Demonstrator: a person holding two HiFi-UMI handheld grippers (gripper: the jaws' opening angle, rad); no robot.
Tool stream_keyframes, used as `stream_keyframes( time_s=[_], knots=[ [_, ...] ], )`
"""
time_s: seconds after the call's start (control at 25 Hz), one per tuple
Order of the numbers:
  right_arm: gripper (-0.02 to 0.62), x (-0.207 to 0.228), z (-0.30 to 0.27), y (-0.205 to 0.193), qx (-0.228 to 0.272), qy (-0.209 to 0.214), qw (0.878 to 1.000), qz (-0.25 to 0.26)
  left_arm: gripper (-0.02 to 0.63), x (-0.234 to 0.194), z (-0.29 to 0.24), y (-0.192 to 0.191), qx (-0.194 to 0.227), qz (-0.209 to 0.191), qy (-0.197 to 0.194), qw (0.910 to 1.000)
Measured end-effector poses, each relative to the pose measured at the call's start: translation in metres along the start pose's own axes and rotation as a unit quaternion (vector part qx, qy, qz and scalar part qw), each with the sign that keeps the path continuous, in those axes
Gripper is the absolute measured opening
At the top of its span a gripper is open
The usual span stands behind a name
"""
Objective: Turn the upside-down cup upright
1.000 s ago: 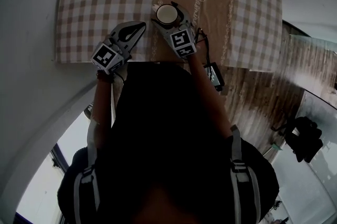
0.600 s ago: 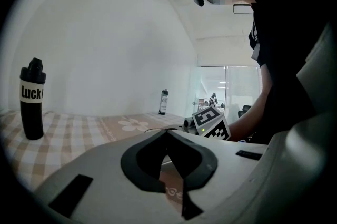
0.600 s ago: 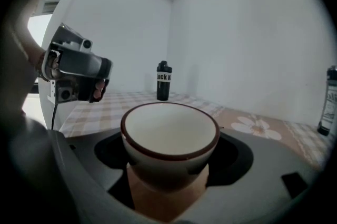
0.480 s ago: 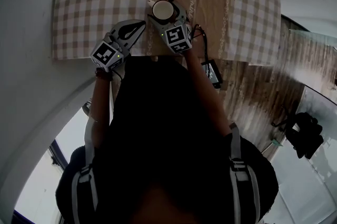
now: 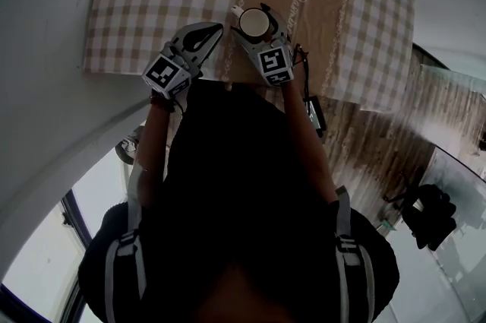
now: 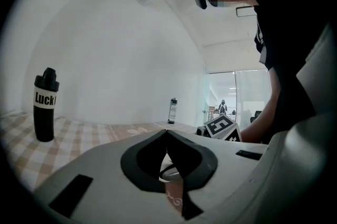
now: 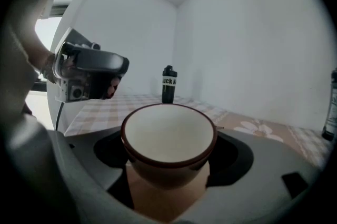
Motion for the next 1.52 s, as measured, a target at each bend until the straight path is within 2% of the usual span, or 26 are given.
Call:
stream_keyframes(
  time_s=[0.08,0.2,0.36,0.48,0.6,0.76,0.84,0.88,0.92,0.96,1.12,1.52],
  knots=[
    [0.423,-0.003,-0.002,0.002,-0.005,0.01,1.0,-0.01,-0.003,-0.001,-0.003,0.001,0.002,0.003,-0.002,1.0],
    [0.46,-0.005,-0.003,0.01,-0.004,0.023,0.999,-0.025,-0.003,0.0,-0.006,0.001,0.003,0.0,-0.007,1.0],
    [0.46,-0.01,0.008,0.037,0.035,0.026,0.999,-0.015,-0.003,0.001,-0.008,0.01,0.014,-0.008,-0.007,0.9998],
    [0.454,-0.016,0.024,0.066,0.086,0.028,0.996,-0.009,-0.003,-0.003,-0.007,0.012,0.012,-0.008,0.01,0.9998],
    [0.417,-0.017,0.043,0.096,0.14,0.023,0.99,-0.018,-0.003,-0.01,-0.01,0.025,0.021,-0.016,0.039,0.9989],
    [0.302,-0.011,0.068,0.122,0.194,0.001,0.979,-0.068,-0.004,-0.025,-0.015,0.04,-0.003,-0.032,0.113,0.9931],
    [0.228,-0.004,0.078,0.124,0.211,-0.031,0.973,-0.093,-0.005,-0.029,-0.017,0.044,-0.018,-0.039,0.15,0.9877],
    [0.148,0.0,0.081,0.123,0.215,-0.055,0.97,-0.097,-0.005,-0.028,-0.018,0.045,-0.02,-0.043,0.162,0.9856],
    [0.01,0.004,0.083,0.121,0.215,-0.079,0.969,-0.094,-0.005,-0.026,-0.018,0.044,-0.02,-0.049,0.169,0.9842],
    [0.0,0.005,0.084,0.117,0.208,-0.093,0.97,-0.084,-0.005,-0.022,-0.02,0.045,-0.019,-0.054,0.17,0.9837],
    [-0.002,0.0,0.083,0.108,0.184,-0.107,0.976,-0.041,-0.005,-0.005,-0.024,0.044,-0.02,-0.053,0.156,0.9861],
    [-0.002,-0.005,0.087,0.104,0.183,-0.114,0.975,-0.048,-0.005,-0.01,-0.017,0.037,-0.023,-0.047,0.16,0.9857]
  ],
)
Point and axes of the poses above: the fingertips, and each gripper's own axes: z backward along the fingers, x to its right, y out of its top, the point moved 2 cm from there along z, backward along the fingers, and after that the axes turned 15 degrees about -z, right-handed, at the moved point
